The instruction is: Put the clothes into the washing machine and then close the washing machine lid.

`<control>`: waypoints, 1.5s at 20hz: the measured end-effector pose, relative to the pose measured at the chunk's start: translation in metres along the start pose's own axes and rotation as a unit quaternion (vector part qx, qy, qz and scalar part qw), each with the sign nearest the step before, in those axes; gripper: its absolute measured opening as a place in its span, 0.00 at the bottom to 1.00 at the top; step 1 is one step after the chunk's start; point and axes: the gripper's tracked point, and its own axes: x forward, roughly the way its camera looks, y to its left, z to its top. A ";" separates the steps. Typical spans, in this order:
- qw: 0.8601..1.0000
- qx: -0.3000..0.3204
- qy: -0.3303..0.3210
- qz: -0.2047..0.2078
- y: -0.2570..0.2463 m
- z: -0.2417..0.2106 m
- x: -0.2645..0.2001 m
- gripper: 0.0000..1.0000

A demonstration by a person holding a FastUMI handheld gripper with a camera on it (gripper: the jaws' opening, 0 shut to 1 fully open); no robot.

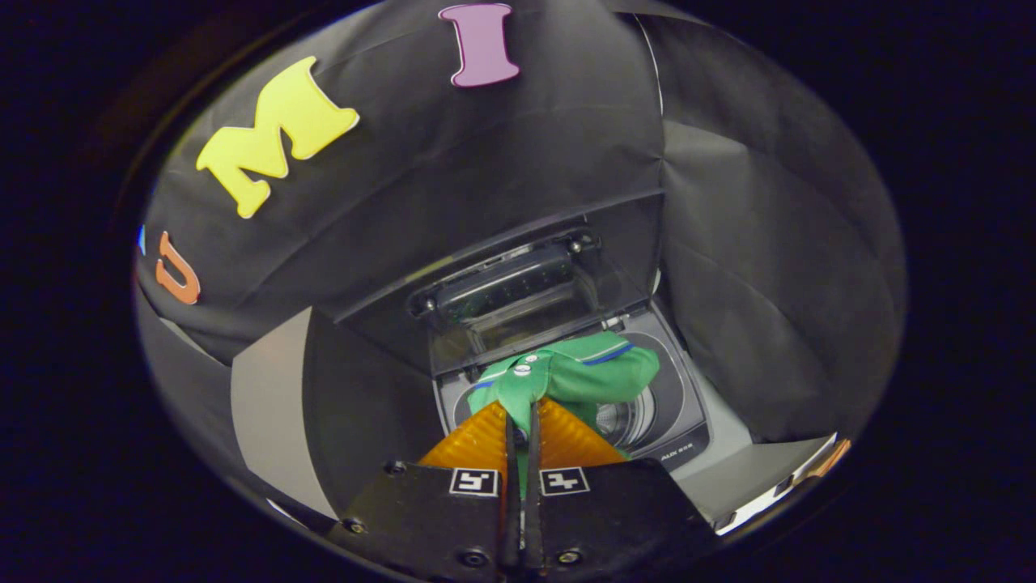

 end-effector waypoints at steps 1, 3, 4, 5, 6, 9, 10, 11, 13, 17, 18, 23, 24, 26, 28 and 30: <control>1.000 -0.004 0.003 0.000 -0.001 -0.003 0.008 0.06; 1.000 -0.011 0.005 0.003 -0.003 -0.009 0.025 0.06; 1.000 -0.015 0.007 0.004 -0.006 -0.014 0.031 0.06; 1.000 -0.018 0.010 0.004 -0.007 -0.017 0.039 0.06; 1.000 -0.021 0.013 0.004 -0.007 -0.023 0.048 0.06; 0.999 -0.033 0.023 -0.006 -0.014 -0.033 0.072 0.06; 0.999 -0.036 0.026 -0.009 -0.017 -0.036 0.079 0.06; 0.999 -0.038 0.028 -0.013 -0.020 -0.038 0.086 0.06; 0.999 -0.038 0.033 -0.018 -0.025 -0.042 0.098 0.06; 0.998 -0.050 0.030 -0.022 -0.033 -0.048 0.120 0.06; 0.998 -0.055 0.032 -0.024 -0.036 -0.052 0.125 0.06; 0.997 -0.054 0.046 -0.022 -0.044 -0.069 0.152 0.09; 0.998 -0.044 0.051 -0.018 -0.043 -0.073 0.151 0.11; 0.998 -0.033 0.049 -0.020 -0.045 -0.071 0.147 0.19; 0.999 -0.034 0.033 -0.011 -0.040 -0.064 0.134 0.32; 0.998 -0.058 0.005 -0.008 -0.033 -0.046 0.117 0.44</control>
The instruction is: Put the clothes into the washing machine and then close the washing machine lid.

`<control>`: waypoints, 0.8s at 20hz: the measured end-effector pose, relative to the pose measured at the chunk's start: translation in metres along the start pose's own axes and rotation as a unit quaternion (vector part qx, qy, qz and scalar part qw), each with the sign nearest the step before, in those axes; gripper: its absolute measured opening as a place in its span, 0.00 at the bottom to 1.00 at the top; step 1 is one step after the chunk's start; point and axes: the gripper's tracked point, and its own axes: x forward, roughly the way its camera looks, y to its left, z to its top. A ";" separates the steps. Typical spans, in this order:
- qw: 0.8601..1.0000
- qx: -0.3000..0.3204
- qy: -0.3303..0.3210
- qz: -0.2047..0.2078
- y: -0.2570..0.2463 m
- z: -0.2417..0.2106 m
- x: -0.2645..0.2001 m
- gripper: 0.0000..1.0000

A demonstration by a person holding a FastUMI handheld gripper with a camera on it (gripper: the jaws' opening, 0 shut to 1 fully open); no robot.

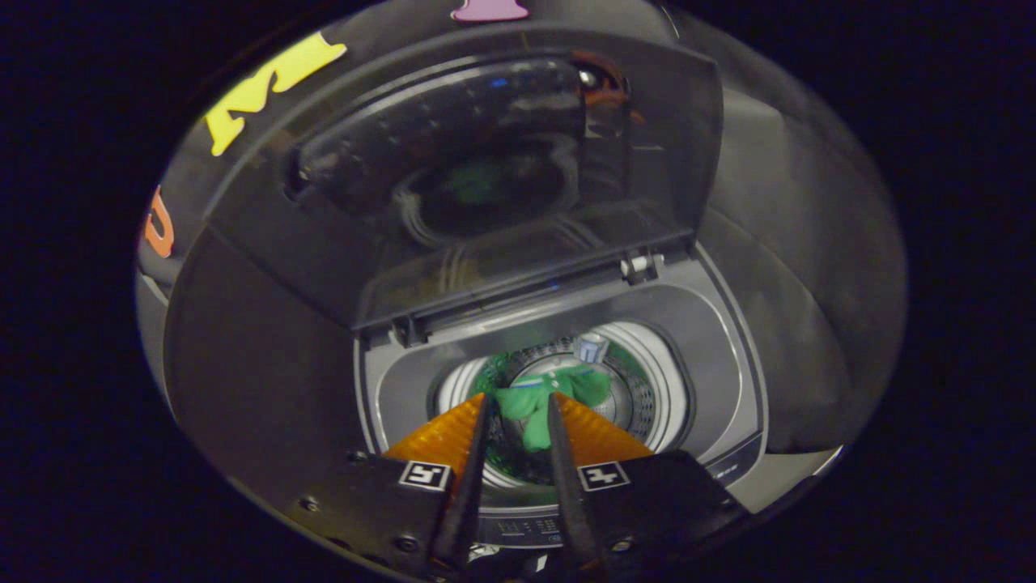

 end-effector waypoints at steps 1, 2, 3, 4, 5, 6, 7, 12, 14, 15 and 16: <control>1.000 -0.019 -0.020 -0.005 0.001 0.011 -0.010 0.50; 0.998 -0.040 -0.041 -0.007 0.003 0.023 -0.020 0.56; 0.996 -0.057 -0.063 -0.010 0.006 0.038 -0.031 0.62; 0.994 -0.070 -0.086 -0.014 0.009 0.051 -0.043 0.68; 0.991 -0.078 -0.110 -0.015 0.013 0.065 -0.055 0.74; 0.988 -0.083 -0.133 -0.013 0.018 0.077 -0.068 0.76; 0.984 -0.086 -0.155 -0.005 0.025 0.091 -0.080 0.76; 0.953 -0.086 -0.279 0.076 0.064 0.157 -0.116 0.77; 0.936 -0.104 -0.329 0.064 0.070 0.185 -0.124 0.78; 0.928 -0.119 -0.348 0.051 0.070 0.199 -0.126 0.79; 0.922 -0.133 -0.360 0.045 0.071 0.203 -0.129 0.79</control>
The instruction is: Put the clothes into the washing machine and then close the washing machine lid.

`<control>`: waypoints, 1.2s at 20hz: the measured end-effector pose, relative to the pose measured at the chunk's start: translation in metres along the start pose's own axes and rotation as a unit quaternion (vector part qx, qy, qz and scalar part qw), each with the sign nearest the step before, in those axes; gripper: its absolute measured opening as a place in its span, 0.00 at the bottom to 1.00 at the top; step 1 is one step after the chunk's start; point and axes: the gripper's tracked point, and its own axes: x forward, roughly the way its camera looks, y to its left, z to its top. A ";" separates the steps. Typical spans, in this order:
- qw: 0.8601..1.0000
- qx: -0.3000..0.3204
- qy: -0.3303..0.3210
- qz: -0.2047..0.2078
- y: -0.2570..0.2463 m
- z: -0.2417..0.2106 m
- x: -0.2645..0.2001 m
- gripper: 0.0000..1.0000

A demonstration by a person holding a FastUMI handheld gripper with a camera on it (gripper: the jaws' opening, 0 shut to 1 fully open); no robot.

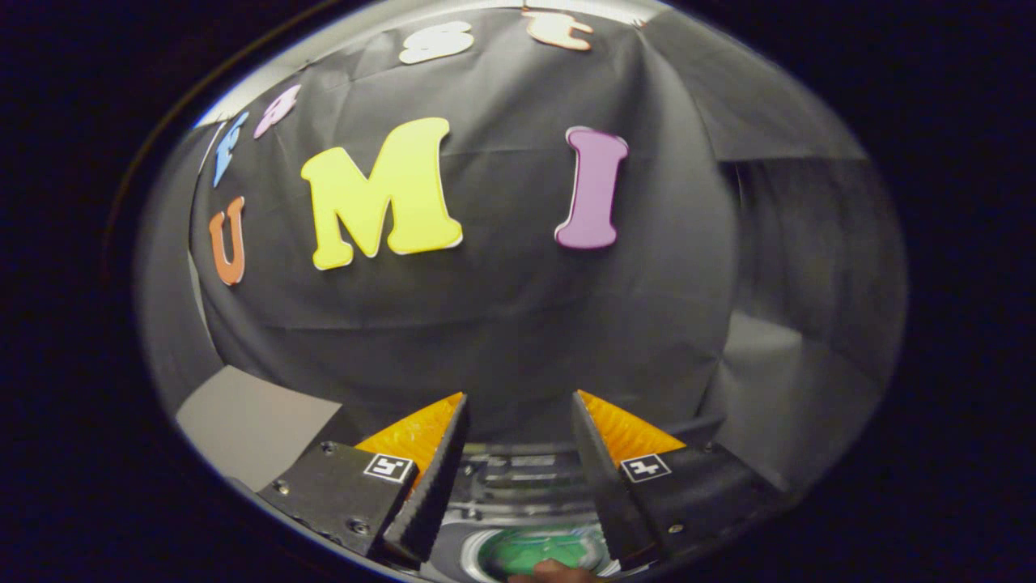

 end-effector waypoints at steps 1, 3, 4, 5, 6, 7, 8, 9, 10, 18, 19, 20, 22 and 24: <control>1.000 -0.011 -0.005 0.005 -0.001 0.006 0.006 0.79; 1.000 -0.024 -0.011 0.011 0.001 0.013 0.026 0.79; 0.999 -0.027 -0.018 0.013 0.002 0.016 0.038 0.79; 0.999 -0.029 -0.025 0.018 0.004 0.017 0.047 0.79; 0.999 -0.027 -0.025 0.024 0.007 0.016 0.056 0.79; 0.999 -0.023 -0.015 0.031 0.009 0.010 0.064 0.79; 0.999 -0.016 0.003 0.033 0.009 0.001 0.072 0.79; 0.999 -0.006 0.016 0.031 0.006 -0.006 0.077 0.79; 0.999 0.010 0.026 0.029 0.003 -0.013 0.086 0.79; 0.996 0.019 0.087 0.011 -0.019 -0.071 0.087 0.80; 0.996 0.016 0.087 0.011 -0.019 -0.070 0.086 0.82; 0.996 0.017 0.087 0.010 -0.017 -0.070 0.086 0.82; 0.996 0.021 0.086 0.006 -0.017 -0.071 0.086 0.82; 0.997 0.015 0.081 0.004 -0.015 -0.071 0.083 0.83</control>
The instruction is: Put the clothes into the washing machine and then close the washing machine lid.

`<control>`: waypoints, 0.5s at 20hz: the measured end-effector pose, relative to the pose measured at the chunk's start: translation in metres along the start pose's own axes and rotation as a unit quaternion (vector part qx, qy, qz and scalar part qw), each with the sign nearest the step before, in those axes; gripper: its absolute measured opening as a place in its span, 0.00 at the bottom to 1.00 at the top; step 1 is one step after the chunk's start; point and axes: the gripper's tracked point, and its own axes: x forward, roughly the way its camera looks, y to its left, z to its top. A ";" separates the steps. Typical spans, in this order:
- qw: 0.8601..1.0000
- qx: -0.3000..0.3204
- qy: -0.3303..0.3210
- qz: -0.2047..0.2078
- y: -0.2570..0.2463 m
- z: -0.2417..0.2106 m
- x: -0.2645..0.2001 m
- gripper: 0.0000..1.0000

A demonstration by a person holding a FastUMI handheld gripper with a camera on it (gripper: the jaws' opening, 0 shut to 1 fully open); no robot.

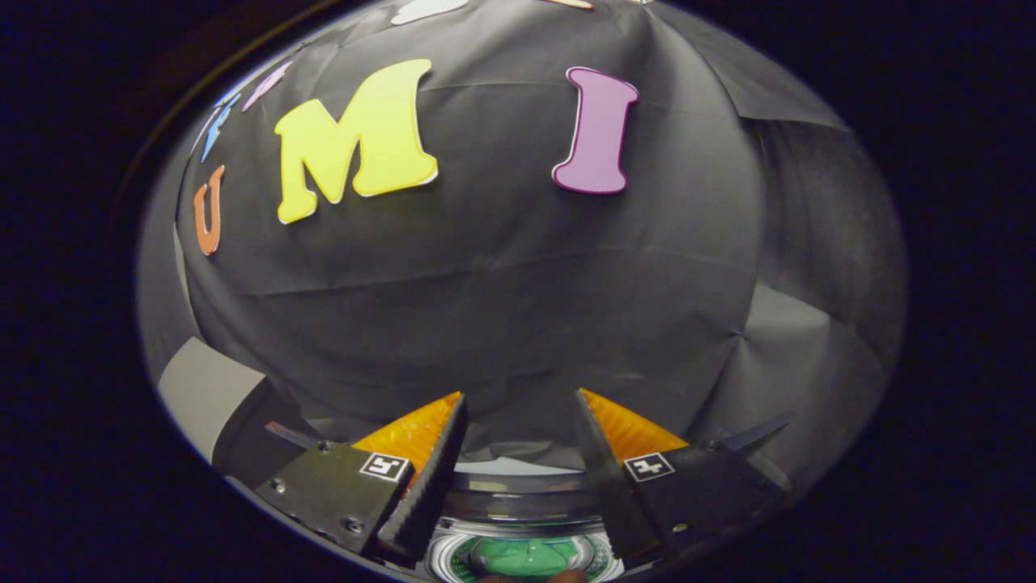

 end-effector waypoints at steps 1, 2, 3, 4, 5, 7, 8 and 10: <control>1.000 -0.001 -0.006 0.000 0.001 0.001 -0.003 0.83; 1.000 -0.001 -0.013 0.002 0.002 0.000 -0.006 0.83; 1.000 -0.002 -0.018 0.002 0.002 -0.001 -0.010 0.83; 1.000 -0.002 -0.022 0.003 0.001 -0.004 -0.015 0.83; 1.000 -0.003 -0.024 0.004 0.000 -0.006 -0.019 0.83; 1.000 -0.004 -0.027 0.004 -0.001 -0.011 -0.027 0.83; 1.000 -0.002 -0.029 0.003 -0.002 -0.014 -0.033 0.83; 1.000 -0.001 -0.030 -0.002 -0.003 -0.021 -0.042 0.83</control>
